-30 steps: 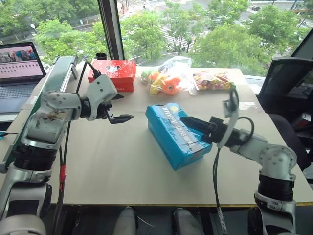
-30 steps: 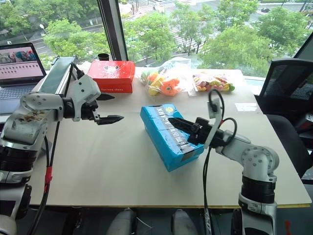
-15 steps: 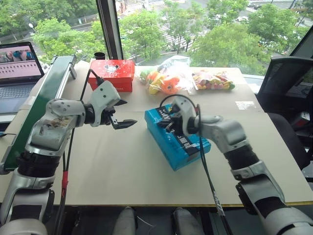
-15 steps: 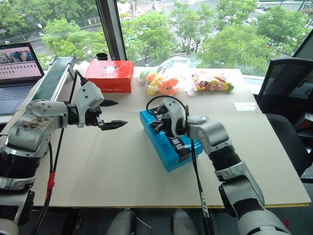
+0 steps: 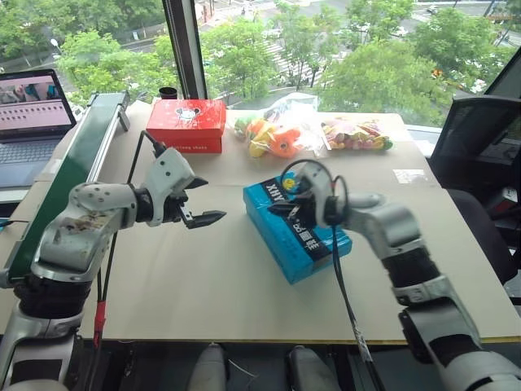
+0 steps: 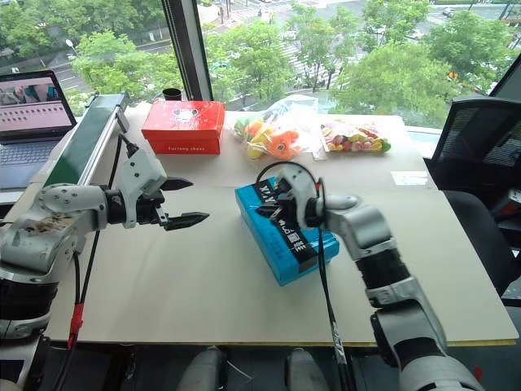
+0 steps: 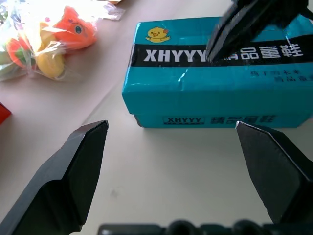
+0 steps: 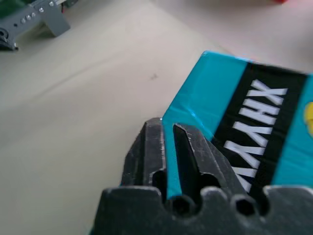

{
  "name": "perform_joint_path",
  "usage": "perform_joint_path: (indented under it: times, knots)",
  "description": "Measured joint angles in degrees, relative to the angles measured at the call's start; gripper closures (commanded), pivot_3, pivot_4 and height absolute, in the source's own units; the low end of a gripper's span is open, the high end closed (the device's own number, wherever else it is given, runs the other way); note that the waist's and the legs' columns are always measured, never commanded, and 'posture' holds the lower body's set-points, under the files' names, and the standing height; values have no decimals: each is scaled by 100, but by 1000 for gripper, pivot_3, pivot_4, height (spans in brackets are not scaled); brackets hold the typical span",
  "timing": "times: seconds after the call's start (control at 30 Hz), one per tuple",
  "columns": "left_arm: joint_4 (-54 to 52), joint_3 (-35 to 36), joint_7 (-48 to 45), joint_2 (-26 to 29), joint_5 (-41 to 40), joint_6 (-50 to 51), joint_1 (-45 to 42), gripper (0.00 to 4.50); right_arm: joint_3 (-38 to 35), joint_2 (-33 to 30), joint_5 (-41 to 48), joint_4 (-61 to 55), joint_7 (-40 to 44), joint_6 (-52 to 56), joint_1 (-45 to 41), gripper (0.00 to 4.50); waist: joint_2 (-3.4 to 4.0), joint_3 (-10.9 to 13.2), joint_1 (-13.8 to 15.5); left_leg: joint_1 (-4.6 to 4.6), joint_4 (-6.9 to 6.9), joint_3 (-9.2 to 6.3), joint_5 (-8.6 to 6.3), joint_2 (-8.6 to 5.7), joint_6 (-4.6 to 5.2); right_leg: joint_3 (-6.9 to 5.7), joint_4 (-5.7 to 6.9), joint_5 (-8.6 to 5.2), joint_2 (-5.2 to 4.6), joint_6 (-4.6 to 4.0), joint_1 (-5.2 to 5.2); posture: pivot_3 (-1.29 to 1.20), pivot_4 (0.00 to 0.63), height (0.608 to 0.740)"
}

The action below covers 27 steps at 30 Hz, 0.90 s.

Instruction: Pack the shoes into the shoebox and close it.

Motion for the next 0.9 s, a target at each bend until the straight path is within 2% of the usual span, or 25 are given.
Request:
perform_joint_path:
  times: [0.03, 0.07, 0.1, 0.17, 0.27, 0.37, 0.43, 0.6, 0.77, 0.9]
  knots:
    - [-69, 245, -26, -148, -395, 275, 193, 0, -282, -564, 91, -432, 67, 221, 228, 2408, 1, 1, 44, -1, 0, 1, -2, -3, 2, -1, -1, -1, -4, 1, 0, 0, 150, 739]
    - [-75, 385, -27, -225, -626, 461, 322, 0, -518, -833, 109, -602, 80, 370, 314, 2150, -2, 1, 49, 0, 1, 1, -3, -2, 4, -2, -4, -2, -3, 1, 1, 0, 150, 739]
    - [-75, 470, -6, -300, -788, 596, 393, 0, -735, -940, 134, -742, 19, 480, 337, 1698, -4, 2, 41, -1, 2, 1, -3, 1, 4, -1, -8, -2, 1, 1, 0, 0, 150, 739]
    - [-96, 658, 139, -610, -992, 601, 590, 0, -1117, -1182, 126, -1078, -152, 502, 626, 1086, -4, 0, 20, 20, 1, 4, -3, 2, 4, 2, -3, -3, 1, -1, 14, 0, 150, 739]
    - [97, 748, 506, -875, -898, 454, 1115, 0, -1750, -1321, 12, -1314, -354, 173, 1518, 81, -8, -5, 21, 30, 4, 7, -3, 3, 4, 6, -1, -4, 2, -3, 22, 0, 150, 739]
    - [555, 574, 1231, -1295, -99, -472, 1784, 0, -2211, -1187, -81, -1275, -310, -585, 2551, 19, -6, -8, 24, 32, 6, 11, -3, 0, 4, 10, -7, -3, -1, -4, 29, 0, 150, 739]
    - [917, 375, 1743, -1711, 483, -1341, 2358, 0, -2572, -797, -105, -897, -353, -1181, 3121, 19, -12, -11, 26, 32, 9, 13, -3, 0, 4, 10, -9, -2, -3, -5, 33, 0, 150, 739]
    - [1459, 28, 2398, -1938, 1566, -3114, 2946, 0, -3081, 73, -137, -114, -674, -2154, 3983, 19, -9, -15, 68, 49, 8, 12, -2, 0, 3, 10, -1, 0, -1, -9, 44, 0, 150, 739]
    - [1778, 113, 3190, -2478, 1869, -3930, 3016, 0, -3013, 899, -511, 250, -1362, -3112, 4351, 19, 8, -25, 43, 91, 5, 19, -2, 1, 1, 15, -17, -12, -3, 12, 86, 0, 150, 739]
    - [2072, 243, 3687, -2855, 1920, -3999, 3030, 0, -2822, 1627, -1013, 380, -2139, -3954, 4451, 19, 18, -41, 8, 113, -4, 21, -2, 4, 0, 17, -16, -27, -1, 29, 99, 0, 150, 739]
